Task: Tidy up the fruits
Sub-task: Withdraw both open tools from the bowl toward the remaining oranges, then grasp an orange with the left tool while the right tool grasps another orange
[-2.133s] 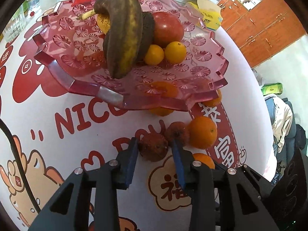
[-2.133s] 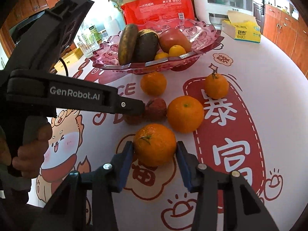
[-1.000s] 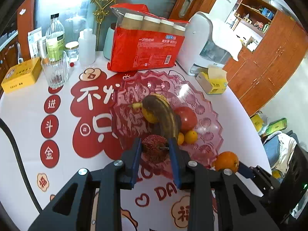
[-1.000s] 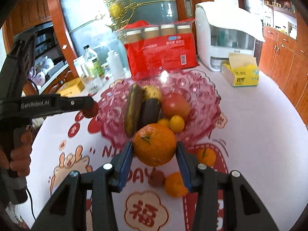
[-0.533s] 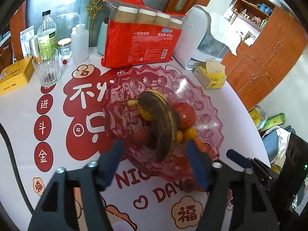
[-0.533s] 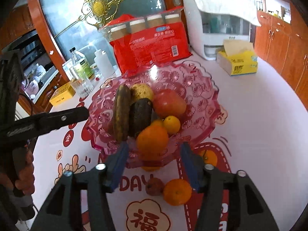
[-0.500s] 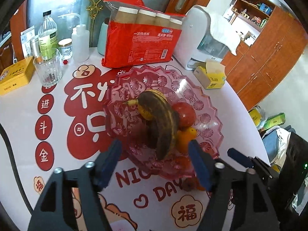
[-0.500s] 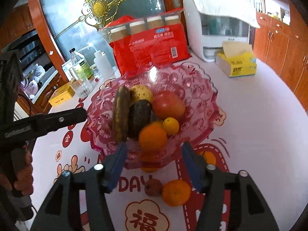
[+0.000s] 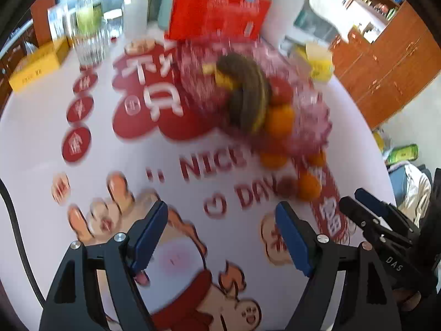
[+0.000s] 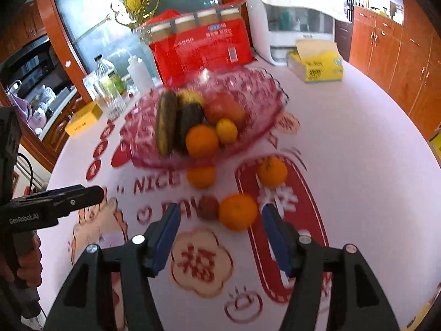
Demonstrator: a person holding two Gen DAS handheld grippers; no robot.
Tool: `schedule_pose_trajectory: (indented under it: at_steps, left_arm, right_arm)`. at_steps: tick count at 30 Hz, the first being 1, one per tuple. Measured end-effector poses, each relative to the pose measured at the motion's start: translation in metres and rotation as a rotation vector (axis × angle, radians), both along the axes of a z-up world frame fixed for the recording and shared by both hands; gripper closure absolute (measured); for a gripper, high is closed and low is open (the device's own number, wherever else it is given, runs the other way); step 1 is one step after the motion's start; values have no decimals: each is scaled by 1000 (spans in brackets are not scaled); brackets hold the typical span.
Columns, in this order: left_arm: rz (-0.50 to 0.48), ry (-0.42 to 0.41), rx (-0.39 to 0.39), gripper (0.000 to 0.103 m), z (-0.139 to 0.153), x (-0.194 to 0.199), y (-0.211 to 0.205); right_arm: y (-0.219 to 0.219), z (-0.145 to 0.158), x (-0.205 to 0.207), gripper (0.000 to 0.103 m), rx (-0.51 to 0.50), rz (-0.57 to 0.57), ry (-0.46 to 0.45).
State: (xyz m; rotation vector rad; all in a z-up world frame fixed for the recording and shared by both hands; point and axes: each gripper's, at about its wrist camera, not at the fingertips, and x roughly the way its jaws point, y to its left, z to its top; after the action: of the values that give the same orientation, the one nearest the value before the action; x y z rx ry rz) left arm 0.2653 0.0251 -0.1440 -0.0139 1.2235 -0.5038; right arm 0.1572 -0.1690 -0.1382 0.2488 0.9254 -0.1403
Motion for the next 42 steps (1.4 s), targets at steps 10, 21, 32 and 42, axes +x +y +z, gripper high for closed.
schedule_pose_trajectory:
  at_steps: [10, 21, 32, 42]
  left_arm:
    - [36, 79, 29, 24, -11, -54, -33]
    - [213, 79, 19, 13, 2, -81, -83]
    - [391, 146, 81, 13, 2, -74, -125]
    - [597, 301, -17, 13, -21, -46, -126]
  right_arm:
    - [-27, -20, -36, 41, -15, 103, 91]
    - [-83, 0, -34, 41, -132, 340, 22]
    - [-113, 21, -9, 41, -279, 604, -147]
    - [-103, -10, 24, 41, -287, 782, -225]
